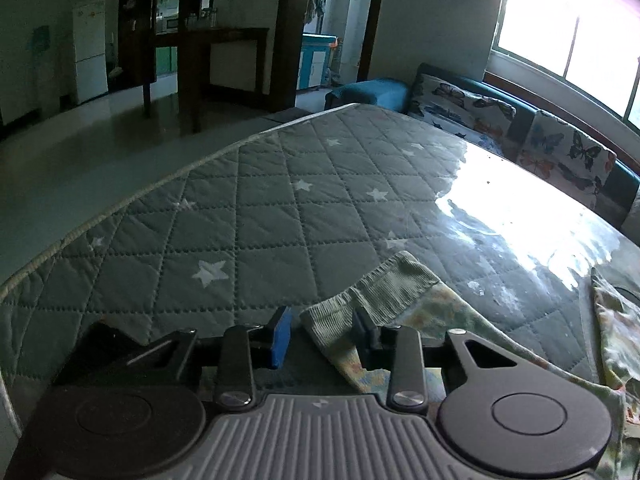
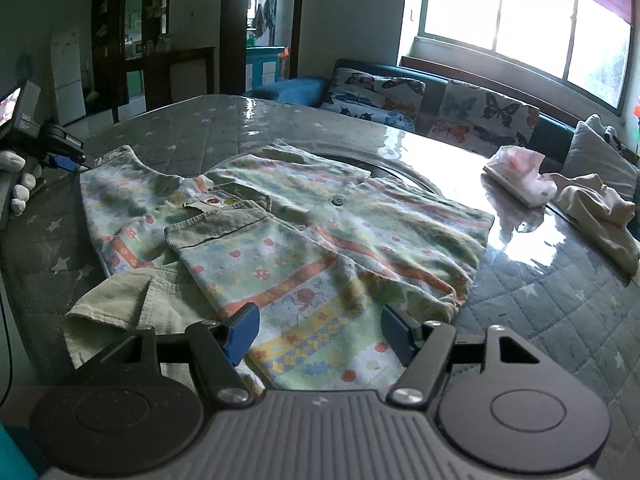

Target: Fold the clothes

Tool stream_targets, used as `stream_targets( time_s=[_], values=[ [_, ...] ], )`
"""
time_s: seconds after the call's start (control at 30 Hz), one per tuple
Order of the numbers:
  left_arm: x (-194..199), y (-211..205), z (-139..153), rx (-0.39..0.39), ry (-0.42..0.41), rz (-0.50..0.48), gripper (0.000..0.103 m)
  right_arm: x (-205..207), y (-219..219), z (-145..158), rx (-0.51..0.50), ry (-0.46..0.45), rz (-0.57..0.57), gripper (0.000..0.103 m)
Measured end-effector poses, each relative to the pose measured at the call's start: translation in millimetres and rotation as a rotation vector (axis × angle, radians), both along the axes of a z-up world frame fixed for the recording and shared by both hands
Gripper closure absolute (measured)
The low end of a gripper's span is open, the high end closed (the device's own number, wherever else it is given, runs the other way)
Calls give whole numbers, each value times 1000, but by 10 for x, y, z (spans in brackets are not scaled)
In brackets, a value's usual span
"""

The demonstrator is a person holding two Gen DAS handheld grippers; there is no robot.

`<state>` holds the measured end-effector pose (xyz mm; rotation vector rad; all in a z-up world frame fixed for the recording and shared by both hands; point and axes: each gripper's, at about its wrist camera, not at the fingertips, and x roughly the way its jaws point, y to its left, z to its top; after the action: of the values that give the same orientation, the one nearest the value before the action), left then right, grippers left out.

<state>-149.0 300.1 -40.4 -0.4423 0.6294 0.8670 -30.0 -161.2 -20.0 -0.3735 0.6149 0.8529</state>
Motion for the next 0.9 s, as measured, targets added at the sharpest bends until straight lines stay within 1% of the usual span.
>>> stream_targets(
  time_s=[0.03,0.2,0.4,0.6,0.73,0.83,0.9],
  values=[
    [10,-2,-5,5,1,-5,82,0,-8,-2,0,0,-3,34],
    [5,9,22,-9,-27,-28,94,0,-55,4,12,-1,-23,34],
    [-39,-219,256,-13,-116,-121,95,7,-111,36,31,-7,-41,34],
    [59,-720,626,-13,-223,-313,95,22,-154,59,55,-6,-50,34],
    [211,-1066,836,-44,-285,-451,95,40,-218,98,81,-7,-66,34],
    [318,-1344,916,-100,-330,-560,95,74,-295,126,105,-1,-90,34],
    [404,-1539,939,-120,-344,-628,95,93,-352,142,119,2,-106,34]
  ],
)
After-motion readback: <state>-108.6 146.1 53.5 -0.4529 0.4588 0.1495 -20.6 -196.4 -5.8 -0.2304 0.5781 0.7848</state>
